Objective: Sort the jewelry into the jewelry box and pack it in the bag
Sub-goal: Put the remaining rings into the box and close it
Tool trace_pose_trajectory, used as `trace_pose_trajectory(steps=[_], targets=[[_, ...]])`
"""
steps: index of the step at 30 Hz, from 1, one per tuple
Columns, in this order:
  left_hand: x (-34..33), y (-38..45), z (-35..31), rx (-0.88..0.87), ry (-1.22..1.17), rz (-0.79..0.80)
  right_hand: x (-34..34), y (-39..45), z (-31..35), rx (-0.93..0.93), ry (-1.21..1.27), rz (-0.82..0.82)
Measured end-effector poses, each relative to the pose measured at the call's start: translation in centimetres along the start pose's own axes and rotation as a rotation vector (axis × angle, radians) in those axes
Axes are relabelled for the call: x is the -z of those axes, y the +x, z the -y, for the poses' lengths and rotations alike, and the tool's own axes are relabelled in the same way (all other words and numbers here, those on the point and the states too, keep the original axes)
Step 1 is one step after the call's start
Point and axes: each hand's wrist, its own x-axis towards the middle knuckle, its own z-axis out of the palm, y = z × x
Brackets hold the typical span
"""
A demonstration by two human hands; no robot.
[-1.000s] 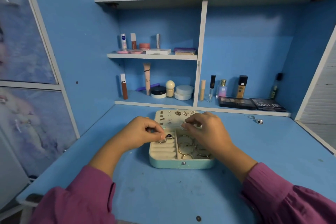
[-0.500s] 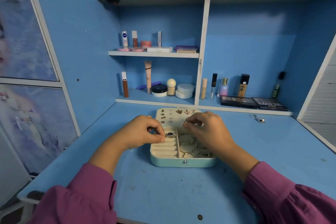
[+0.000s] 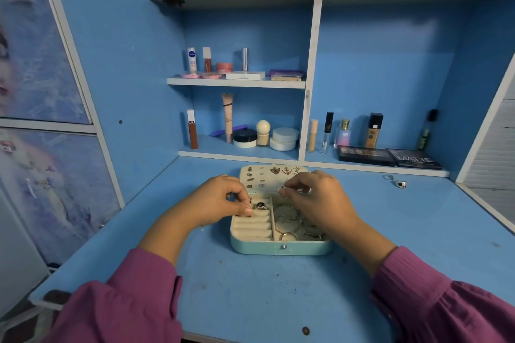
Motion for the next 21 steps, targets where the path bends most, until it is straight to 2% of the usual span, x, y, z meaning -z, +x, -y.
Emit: trace_pose_trajectory(steps=[7, 11, 15, 21], targets=[[-0.1, 0.3, 0.3, -0.005, 0.024, 0.015, 0.2, 0.0, 0.2, -0.022, 0.015, 0.035], [0.2, 0.0, 0.3, 0.000, -0.025, 0.012, 0.3, 0.0, 0.9, -0.038, 0.129, 0.072], [0.5, -0.4, 0.1, -0.023, -0.115, 0.024, -0.1, -0.3, 1.7, 0.027, 0.126, 0.130], [-0.1, -0.3, -0.1, -0.041, -0.067, 0.056, -0.7, -0.4, 1.6, 0.158, 0.061, 0.151]])
